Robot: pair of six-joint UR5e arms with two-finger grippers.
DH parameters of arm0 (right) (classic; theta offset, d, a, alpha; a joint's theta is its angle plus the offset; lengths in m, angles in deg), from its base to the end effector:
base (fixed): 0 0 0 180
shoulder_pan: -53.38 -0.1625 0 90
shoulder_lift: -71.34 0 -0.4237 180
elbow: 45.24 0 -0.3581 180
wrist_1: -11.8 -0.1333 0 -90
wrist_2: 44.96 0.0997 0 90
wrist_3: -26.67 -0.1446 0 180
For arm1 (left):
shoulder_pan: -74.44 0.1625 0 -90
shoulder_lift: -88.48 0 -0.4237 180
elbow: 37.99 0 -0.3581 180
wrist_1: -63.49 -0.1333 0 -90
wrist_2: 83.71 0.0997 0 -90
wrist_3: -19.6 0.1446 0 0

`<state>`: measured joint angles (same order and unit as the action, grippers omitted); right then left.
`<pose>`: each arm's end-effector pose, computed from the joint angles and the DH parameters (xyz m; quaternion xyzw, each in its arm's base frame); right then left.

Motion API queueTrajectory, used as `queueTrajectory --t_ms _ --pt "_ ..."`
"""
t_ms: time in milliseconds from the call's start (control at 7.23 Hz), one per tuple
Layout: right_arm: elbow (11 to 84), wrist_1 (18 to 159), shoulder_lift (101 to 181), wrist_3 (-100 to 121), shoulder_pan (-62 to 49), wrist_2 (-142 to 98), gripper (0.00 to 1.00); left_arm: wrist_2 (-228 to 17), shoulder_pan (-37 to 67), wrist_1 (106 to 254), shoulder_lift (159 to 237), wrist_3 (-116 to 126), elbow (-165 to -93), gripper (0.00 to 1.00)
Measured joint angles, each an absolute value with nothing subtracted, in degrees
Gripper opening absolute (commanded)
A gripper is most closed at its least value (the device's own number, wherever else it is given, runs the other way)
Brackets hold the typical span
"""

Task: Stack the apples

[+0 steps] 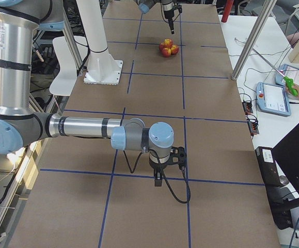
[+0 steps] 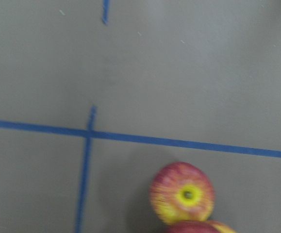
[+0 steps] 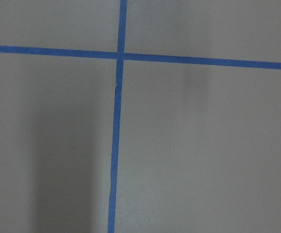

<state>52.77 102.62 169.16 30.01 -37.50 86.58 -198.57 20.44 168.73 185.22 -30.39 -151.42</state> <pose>0.0435 -0.3983 0.6904 0.0079 -0.3546 -0.0181 0.9348 0.2486 -0.4655 0.4244 0.1403 0.4023 -0.0272 0.9043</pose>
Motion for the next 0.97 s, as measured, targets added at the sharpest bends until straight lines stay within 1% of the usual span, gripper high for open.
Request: queueTrajectory --t_ms 138,277,415,691,830,968 --pt "52.77 102.63 169.16 30.01 -37.5 86.58 1.0 -203.39 14.77 168.65 181.56 -19.87 -150.96 1.0" --pt "52.76 102.63 169.16 30.01 -37.5 86.55 1.0 -207.26 7.83 168.53 178.42 -7.96 -148.92 1.0" --pt "52.77 102.65 169.16 30.01 -37.5 86.53 1.0 -210.08 0.49 168.28 176.52 3.89 -145.2 1.0" --pt "52.83 102.62 169.16 30.01 -37.5 86.56 1.0 -215.08 -13.49 166.69 175.45 23.13 -135.57 1.0" --pt "52.84 102.6 169.16 30.01 -37.5 86.54 1.0 -216.04 -18.6 162.66 175.7 29.92 -132.82 1.0" --pt "52.84 102.6 169.16 30.01 -37.5 86.53 1.0 -216.39 -22.0 155.91 176.51 34.64 -131.96 1.0"
